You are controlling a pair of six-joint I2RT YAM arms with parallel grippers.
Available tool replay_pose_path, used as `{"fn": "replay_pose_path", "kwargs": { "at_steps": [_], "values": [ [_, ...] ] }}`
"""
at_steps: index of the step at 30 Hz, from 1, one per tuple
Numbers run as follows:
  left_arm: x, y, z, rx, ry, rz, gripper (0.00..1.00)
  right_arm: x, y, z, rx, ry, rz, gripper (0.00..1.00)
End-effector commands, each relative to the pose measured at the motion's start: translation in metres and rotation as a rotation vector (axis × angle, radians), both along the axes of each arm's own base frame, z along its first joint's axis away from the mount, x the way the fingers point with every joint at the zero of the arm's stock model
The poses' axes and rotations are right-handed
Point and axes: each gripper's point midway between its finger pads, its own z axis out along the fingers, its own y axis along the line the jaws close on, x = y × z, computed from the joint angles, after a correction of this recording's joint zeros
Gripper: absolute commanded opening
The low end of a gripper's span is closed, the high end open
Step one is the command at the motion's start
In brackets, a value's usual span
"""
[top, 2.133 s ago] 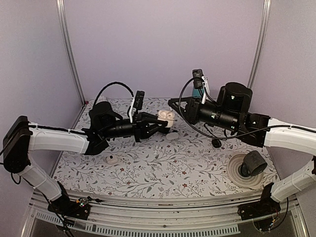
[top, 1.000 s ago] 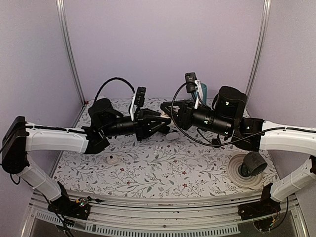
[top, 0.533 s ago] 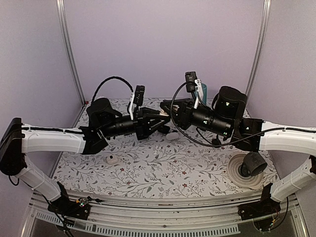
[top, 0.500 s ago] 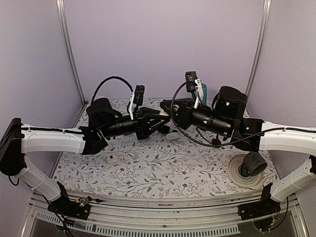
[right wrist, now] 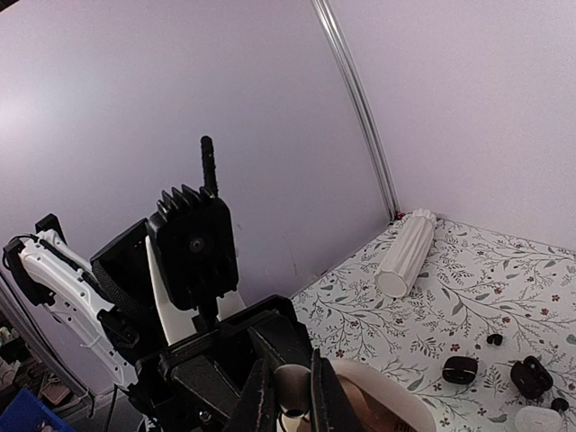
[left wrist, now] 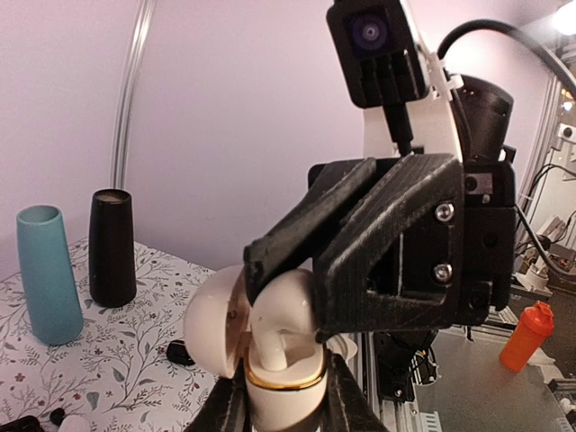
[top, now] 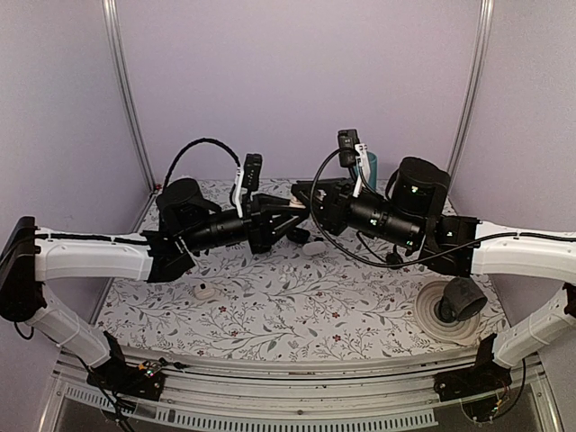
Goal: Insert the wireless bluetooth earbuds into the charging case
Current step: Insert the left earbud into the right side groove of the charging case.
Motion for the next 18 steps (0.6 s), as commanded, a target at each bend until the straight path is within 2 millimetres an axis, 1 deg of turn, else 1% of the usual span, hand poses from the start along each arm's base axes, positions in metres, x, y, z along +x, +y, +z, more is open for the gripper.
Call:
{"fn": "replay_pose_path", "kwargs": {
  "at_steps": [1, 8, 18],
  "values": [
    [0.0101, 0.0180, 0.0338, -0.091, -0.062, 0.105, 0.00, -0.0124, 0.0113, -0.0195, -0.057, 0.036, 0.053, 0.05],
    [0.0106, 0.0217, 0.0354, -0.092, -0.071, 0.119, 0.00, -0.0132, 0.0127, -0.0224, -0.064, 0.040, 0.055, 0.05],
    [0.0060, 0.0156, 0.0288, -0.056, -0.080, 0.080, 0.00, -0.0109, 0.0154, -0.0238, -0.082, 0.052, 0.051, 0.09]
  ]
}}
